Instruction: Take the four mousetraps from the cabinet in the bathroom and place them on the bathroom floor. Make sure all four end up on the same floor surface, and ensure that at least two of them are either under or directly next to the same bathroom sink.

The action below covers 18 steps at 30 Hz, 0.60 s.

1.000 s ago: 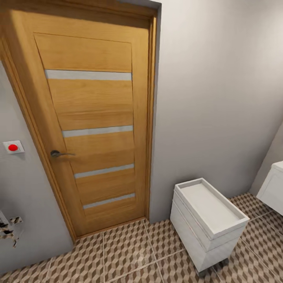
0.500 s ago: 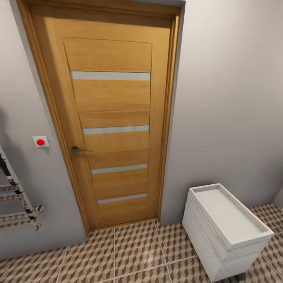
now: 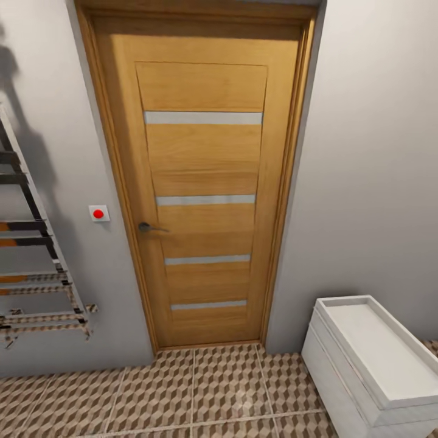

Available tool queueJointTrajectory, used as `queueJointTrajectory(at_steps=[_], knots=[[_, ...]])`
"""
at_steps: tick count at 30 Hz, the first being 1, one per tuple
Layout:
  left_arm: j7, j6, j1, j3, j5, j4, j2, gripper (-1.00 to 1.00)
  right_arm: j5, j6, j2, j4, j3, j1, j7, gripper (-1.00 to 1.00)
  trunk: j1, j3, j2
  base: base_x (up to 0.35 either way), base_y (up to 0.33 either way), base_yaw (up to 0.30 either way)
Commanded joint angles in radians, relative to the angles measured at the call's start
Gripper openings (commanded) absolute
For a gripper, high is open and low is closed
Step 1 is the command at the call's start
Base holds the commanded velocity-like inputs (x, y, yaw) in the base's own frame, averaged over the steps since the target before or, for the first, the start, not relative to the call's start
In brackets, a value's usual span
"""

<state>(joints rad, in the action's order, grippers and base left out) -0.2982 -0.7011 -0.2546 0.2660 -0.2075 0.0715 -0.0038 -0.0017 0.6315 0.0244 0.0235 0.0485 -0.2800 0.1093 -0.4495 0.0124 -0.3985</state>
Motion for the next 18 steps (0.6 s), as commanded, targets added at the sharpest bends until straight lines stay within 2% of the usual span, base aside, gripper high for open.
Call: queueJointTrajectory(at_steps=[1,18], knots=[[-0.002,-0.004,-0.002,0.009,-0.006,0.004,-0.001,1.00,0.000,0.002,0.000,-0.001,0.005,0.000,0.006,1.00,-0.001,0.001,-0.002,0.000,0.000,0.255],[-0.002,-0.004,-0.002,0.009,-0.006,0.004,-0.001,1.00,0.000,0.002,0.000,-0.001,0.006,0.000,0.006,1.00,-0.001,-0.003,-0.002,0.000,0.000,0.255]])
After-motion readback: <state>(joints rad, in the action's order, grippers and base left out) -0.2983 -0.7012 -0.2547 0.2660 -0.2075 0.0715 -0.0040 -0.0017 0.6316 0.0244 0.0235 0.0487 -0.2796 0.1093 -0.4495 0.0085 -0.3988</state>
